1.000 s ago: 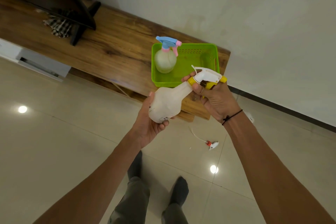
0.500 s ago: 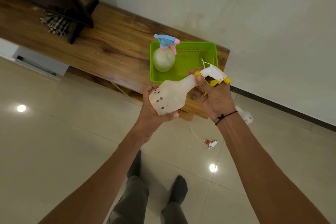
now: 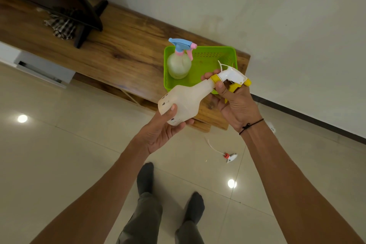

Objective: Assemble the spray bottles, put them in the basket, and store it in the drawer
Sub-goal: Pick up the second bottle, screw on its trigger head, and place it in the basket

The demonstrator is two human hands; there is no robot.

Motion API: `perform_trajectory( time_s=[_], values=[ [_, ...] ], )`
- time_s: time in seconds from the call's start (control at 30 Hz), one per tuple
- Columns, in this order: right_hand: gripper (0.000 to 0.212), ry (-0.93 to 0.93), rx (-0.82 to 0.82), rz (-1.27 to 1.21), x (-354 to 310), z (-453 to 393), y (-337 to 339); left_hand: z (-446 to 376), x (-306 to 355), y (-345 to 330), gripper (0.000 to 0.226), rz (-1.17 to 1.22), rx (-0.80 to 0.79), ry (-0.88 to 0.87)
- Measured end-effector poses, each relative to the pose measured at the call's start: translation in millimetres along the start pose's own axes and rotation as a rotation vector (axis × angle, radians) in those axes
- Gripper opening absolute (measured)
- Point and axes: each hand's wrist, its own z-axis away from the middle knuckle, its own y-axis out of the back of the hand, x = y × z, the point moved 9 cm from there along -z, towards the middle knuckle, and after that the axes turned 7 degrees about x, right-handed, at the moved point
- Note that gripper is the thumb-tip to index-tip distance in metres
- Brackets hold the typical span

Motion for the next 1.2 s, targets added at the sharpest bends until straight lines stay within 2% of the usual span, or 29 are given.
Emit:
perform_trajectory(
  time_s=[0.1, 0.3, 0.4, 0.53, 0.7, 0.87, 1.2],
  values=[
    [0.031, 0.017, 0.016, 0.003, 1, 0, -2, -1, -2, 0, 0.103, 0.011, 0.002, 0.003],
    [0.044, 0.026, 0.055, -0.006, 5, 3, -2, -2, -8, 6, 0.096, 0.015, 0.021, 0.014],
    [0.032, -0.005, 0.035, -0.023, 11, 4, -5, -3, -16, 8, 0.097, 0.083, 0.025, 0.078],
    [0.026, -0.028, 0.007, 0.003, 14, 3, -8, -4, -19, 5, 0.075, 0.105, -0.049, 0.091],
    [0.024, 0.001, 0.052, 0.04, 7, 1, -6, -2, -17, 10, 0.099, 0.092, 0.005, 0.087],
    [0.025, 0.051, 0.124, 0.074, 8, 1, -1, -3, -9, 13, 0.099, -0.007, 0.062, 0.01],
    [0.034, 0.014, 0.049, 0.137, 0, -2, -3, -3, -5, 16, 0.1, 0.0, 0.047, 0.03]
  ],
)
